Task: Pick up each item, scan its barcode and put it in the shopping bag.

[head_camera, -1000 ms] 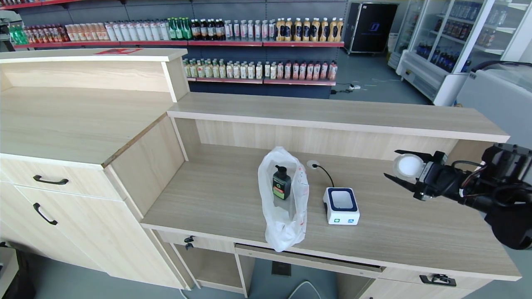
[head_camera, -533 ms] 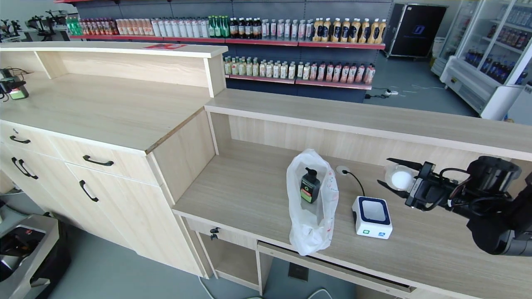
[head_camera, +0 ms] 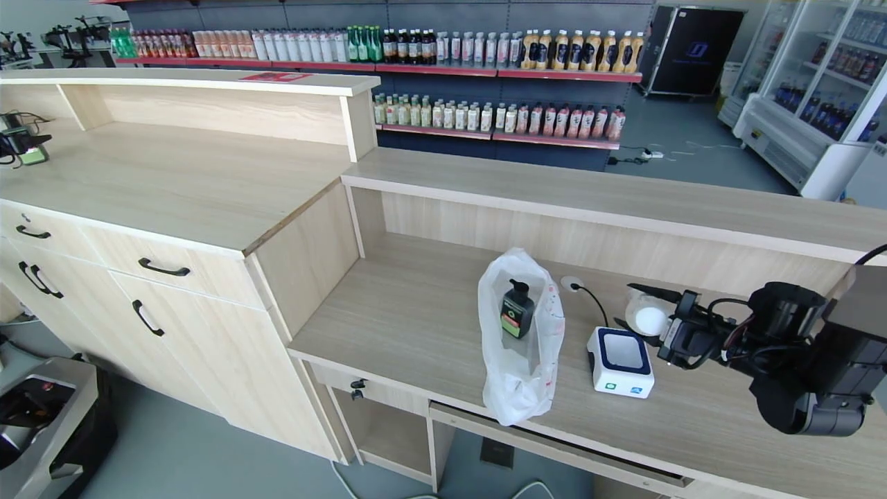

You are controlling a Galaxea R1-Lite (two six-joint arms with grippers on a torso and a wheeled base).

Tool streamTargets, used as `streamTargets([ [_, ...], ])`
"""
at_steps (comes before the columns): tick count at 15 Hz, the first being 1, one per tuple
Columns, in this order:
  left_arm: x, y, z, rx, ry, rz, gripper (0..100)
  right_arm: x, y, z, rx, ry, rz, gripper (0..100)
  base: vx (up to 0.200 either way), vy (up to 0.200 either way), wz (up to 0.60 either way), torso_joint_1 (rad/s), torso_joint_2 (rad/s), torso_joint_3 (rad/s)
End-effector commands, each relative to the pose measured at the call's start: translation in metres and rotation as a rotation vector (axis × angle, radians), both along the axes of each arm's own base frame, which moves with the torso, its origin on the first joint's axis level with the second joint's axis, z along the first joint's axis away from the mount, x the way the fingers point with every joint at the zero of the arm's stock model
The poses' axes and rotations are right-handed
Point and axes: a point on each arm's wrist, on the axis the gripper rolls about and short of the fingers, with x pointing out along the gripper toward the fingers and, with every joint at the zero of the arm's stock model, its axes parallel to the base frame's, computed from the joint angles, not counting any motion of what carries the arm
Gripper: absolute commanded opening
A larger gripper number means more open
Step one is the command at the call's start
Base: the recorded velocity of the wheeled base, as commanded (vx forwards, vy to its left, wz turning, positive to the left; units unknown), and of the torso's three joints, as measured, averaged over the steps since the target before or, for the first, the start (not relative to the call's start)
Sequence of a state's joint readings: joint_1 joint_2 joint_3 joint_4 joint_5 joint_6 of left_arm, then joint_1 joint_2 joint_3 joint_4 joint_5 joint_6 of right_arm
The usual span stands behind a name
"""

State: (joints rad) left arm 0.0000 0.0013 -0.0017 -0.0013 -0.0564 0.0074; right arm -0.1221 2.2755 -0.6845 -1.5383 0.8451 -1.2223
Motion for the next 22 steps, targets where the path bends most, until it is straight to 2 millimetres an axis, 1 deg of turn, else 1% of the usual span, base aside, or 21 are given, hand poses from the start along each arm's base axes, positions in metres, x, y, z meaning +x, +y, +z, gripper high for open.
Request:
streamTargets([
  [1, 0.000, 0.000, 0.000, 0.000, 0.002, 0.000, 100, 0.003, -0.003, -0.011, -0.001, 0.021, -0.008, 0, 0.000, 0.000, 0.00, 0.000, 0.00, 0.000],
  [2, 0.000, 0.000, 0.000, -0.001, 0.000, 0.000, 100, 0.003, -0.005, -0.012, -0.006, 0.019, -0.011, 0, 0.000, 0.000, 0.00, 0.000, 0.00, 0.000],
  [3, 0.000, 0.000, 0.000, 0.000, 0.000, 0.000, 100, 0.003, -0.014, -0.016, -0.023, 0.002, -0.034, 0, 0.000, 0.000, 0.00, 0.000, 0.00, 0.000],
  [4, 0.000, 0.000, 0.000, 0.000, 0.000, 0.000, 100, 0.003, -0.018, -0.019, -0.031, 0.001, -0.044, 0, 0.000, 0.000, 0.00, 0.000, 0.00, 0.000],
  [7, 0.000, 0.000, 0.000, 0.000, 0.000, 0.000, 100, 0.002, -0.026, -0.025, -0.028, 0.017, -0.064, 0, 0.000, 0.000, 0.00, 0.000, 0.00, 0.000],
  [11, 0.000, 0.000, 0.000, 0.000, 0.000, 0.000, 100, 0.006, -0.026, -0.030, -0.023, 0.013, 0.000, 0, 0.000, 0.000, 0.00, 0.000, 0.00, 0.000],
  [22, 0.000, 0.000, 0.000, 0.000, 0.000, 0.000, 100, 0.007, -0.022, -0.039, -0.013, 0.037, 0.046, 0, 0.000, 0.000, 0.00, 0.000, 0.00, 0.000],
])
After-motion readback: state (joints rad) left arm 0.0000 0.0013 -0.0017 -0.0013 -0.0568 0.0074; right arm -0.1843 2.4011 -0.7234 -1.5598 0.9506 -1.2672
